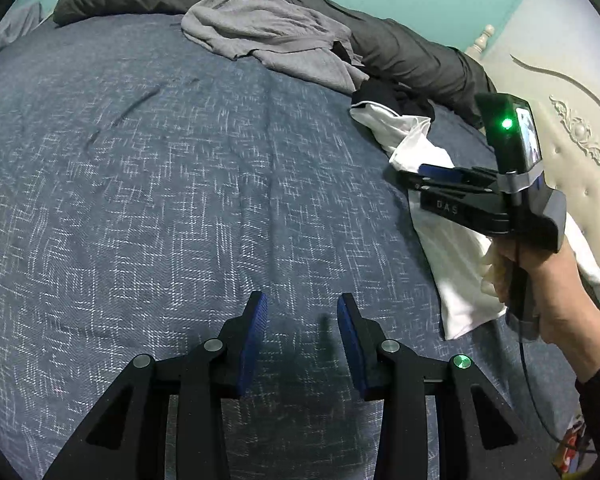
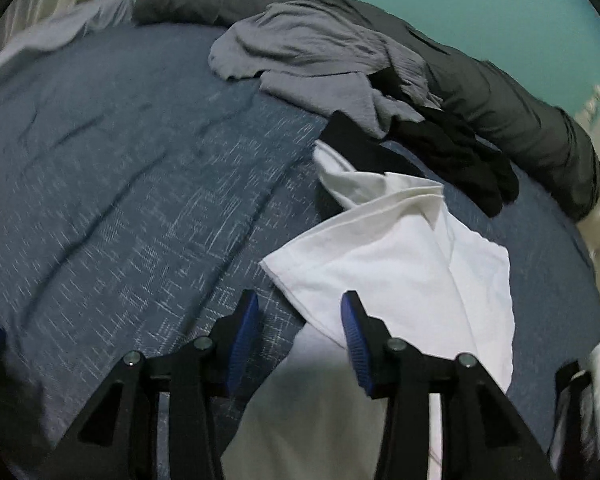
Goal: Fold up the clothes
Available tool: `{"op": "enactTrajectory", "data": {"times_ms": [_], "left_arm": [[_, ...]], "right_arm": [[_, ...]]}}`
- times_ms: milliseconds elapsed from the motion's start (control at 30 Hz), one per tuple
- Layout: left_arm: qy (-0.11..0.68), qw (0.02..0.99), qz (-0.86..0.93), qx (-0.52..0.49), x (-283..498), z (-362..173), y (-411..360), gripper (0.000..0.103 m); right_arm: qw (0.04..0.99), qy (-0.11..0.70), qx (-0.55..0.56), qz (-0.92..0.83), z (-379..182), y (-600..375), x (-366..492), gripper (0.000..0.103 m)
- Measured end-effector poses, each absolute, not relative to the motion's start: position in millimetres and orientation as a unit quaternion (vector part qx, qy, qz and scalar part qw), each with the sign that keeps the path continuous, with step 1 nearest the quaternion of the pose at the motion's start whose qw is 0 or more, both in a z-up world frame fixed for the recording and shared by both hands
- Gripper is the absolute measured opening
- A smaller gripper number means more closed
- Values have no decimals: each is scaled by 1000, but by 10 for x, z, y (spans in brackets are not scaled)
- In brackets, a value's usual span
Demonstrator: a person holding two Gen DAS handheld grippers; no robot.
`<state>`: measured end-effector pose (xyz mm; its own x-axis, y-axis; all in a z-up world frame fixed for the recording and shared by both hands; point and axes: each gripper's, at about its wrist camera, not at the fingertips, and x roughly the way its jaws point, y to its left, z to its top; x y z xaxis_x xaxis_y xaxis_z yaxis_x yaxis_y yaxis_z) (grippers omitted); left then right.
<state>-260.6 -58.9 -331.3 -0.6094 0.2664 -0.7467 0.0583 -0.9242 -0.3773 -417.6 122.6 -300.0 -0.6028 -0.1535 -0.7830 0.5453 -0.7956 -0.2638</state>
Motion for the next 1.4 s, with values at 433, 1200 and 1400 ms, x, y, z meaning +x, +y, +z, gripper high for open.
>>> {"op": "enactTrajectory", "data": {"times_ms": [433, 1200, 1400], "left_arm": [[-185, 57, 876, -441, -2591, -3353, -574, 40], [-180, 53, 875, -446, -2610, -3429, -597, 40], [-176, 56, 875, -448, -2614, -3446, -561, 40]], "right_arm": [[176, 156, 366, -900, -2472, 1924, -4518, 4], [41, 67, 420, -904, -2615, 3159, -5895, 3], [49, 57, 438, -896, -2660, 3218, -5919, 6]]}}
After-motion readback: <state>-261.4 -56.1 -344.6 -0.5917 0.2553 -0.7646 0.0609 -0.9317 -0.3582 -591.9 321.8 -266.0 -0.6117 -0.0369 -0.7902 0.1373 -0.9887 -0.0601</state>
